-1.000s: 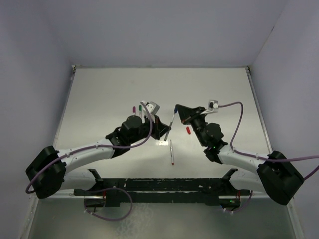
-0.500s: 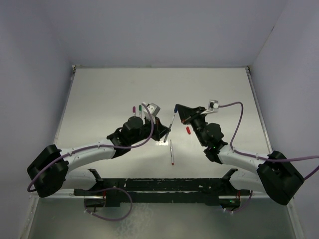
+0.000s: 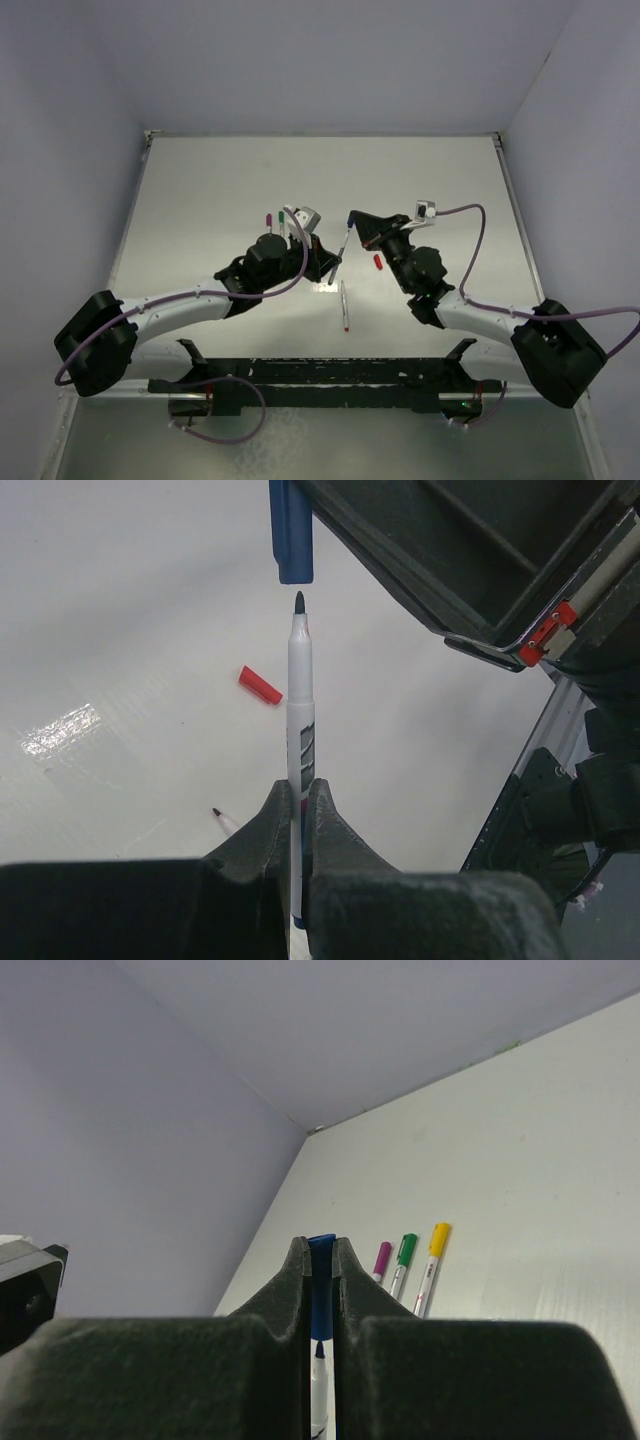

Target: Insert the pens into the pen caps

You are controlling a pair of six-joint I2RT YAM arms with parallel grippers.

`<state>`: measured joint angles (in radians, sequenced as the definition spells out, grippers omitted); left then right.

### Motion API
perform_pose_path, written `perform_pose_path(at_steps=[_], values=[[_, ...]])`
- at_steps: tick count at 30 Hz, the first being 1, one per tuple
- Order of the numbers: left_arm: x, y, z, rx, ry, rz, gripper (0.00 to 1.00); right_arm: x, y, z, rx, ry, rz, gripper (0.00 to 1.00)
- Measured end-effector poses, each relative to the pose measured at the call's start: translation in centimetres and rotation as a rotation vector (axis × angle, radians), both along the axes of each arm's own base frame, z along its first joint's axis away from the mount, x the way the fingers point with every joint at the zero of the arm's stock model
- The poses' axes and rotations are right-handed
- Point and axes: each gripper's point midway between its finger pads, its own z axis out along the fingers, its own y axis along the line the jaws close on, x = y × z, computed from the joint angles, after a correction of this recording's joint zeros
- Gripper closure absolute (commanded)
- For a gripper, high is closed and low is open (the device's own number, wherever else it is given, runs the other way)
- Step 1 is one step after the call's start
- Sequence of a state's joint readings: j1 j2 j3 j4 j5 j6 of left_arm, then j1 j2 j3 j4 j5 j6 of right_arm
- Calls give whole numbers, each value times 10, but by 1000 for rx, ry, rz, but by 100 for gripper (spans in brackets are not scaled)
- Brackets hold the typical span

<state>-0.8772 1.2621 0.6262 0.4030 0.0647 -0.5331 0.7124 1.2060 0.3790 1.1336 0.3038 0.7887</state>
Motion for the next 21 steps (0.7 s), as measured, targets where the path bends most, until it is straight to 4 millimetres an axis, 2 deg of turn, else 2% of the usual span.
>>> perform_pose_path(at_steps=[21], values=[[7,3,1,0,-12,41,100,-4,5,-4,27,9,39,100]])
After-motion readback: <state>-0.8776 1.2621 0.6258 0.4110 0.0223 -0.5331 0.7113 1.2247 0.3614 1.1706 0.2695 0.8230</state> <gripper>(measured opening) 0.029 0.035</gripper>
